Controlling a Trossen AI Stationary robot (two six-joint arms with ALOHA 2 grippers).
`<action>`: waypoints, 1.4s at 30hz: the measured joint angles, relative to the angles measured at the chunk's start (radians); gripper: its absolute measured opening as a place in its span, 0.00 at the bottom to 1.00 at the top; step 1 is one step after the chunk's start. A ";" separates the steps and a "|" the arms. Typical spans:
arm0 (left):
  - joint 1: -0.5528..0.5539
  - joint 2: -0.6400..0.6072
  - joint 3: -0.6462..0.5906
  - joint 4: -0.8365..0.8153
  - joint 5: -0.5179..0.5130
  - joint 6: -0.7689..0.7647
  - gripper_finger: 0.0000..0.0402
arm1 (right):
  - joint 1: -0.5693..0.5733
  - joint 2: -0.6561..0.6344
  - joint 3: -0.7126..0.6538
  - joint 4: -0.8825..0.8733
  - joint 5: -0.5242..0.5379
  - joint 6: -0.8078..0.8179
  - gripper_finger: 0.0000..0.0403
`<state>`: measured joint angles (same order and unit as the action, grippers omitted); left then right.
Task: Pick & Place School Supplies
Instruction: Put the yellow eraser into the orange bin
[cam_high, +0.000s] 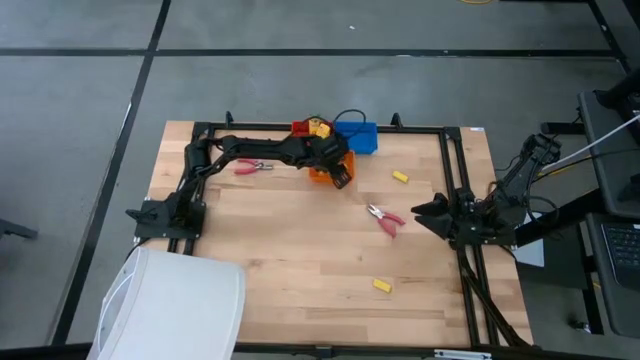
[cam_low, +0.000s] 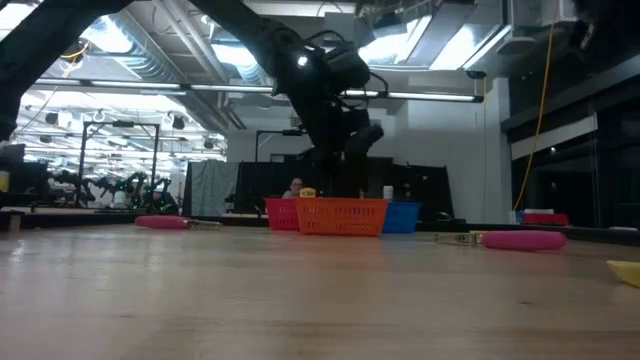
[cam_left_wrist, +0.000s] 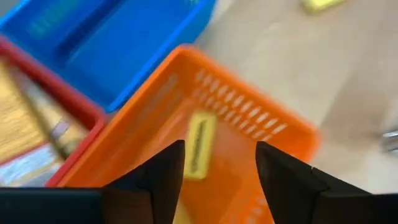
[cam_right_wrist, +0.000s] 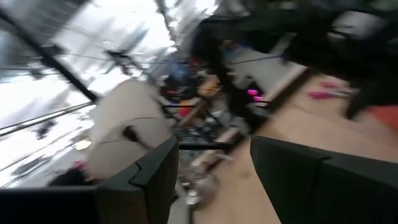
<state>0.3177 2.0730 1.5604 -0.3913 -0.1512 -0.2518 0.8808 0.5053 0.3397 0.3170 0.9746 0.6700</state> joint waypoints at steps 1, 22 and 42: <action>-0.004 -0.007 0.000 0.011 0.026 0.003 0.49 | -0.003 0.000 0.000 -0.045 0.027 0.036 0.51; -0.351 -0.317 0.000 -0.034 -0.220 0.038 0.47 | -0.743 -0.016 0.202 -1.142 -0.652 0.069 0.51; -0.487 -0.331 0.000 -0.078 -0.283 -0.156 0.47 | -1.327 0.698 0.351 -1.045 -1.048 -0.523 0.51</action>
<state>-0.1698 1.7420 1.5604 -0.4693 -0.4347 -0.4077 -0.4466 1.2034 0.6910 -0.7281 -0.0734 0.1471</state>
